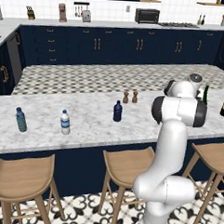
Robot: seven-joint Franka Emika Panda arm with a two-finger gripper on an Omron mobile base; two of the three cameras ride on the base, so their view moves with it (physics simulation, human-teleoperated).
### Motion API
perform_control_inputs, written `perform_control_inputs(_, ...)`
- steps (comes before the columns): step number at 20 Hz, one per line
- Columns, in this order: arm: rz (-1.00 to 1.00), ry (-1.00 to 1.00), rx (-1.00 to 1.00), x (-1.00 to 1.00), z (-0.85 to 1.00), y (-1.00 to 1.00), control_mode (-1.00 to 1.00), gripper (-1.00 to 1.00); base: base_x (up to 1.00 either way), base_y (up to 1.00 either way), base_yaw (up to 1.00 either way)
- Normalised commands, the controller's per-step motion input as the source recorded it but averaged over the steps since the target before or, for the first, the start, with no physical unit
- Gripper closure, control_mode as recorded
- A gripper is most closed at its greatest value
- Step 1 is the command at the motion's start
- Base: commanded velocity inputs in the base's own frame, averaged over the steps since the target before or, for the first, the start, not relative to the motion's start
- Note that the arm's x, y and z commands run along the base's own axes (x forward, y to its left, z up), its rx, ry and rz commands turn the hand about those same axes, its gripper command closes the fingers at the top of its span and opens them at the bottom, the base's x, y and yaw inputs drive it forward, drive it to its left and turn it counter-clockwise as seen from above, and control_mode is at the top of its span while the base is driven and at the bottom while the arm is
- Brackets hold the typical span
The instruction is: Move the plastic bottles in the middle to the plastics group, and the glass bottles in the middle to the glass group.
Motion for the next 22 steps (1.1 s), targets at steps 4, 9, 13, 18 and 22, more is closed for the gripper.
perform_control_inputs(4, 0.0, 0.0, -0.01, 0.0, 0.04, 0.0, -1.0, -1.0, 0.0, 0.0, 0.0)
perform_control_inputs(9, 0.0, 0.0, -0.01, 0.0, 0.08, 0.0, -1.0, -1.0, 0.0, 0.0, 0.0)
perform_control_inputs(13, 0.0, 0.0, 0.0, -0.09, 0.4, 0.0, -1.0, -1.0, 0.0, 0.0, 0.0)
perform_control_inputs(18, 0.0, 0.0, 0.01, -0.21, 0.7, 0.0, -1.0, -1.0, 0.0, 0.0, 0.0)
perform_control_inputs(22, 0.05, 0.0, 0.02, -0.66, 0.52, 0.09, -1.0, -1.0, 0.0, 0.0, 0.0)
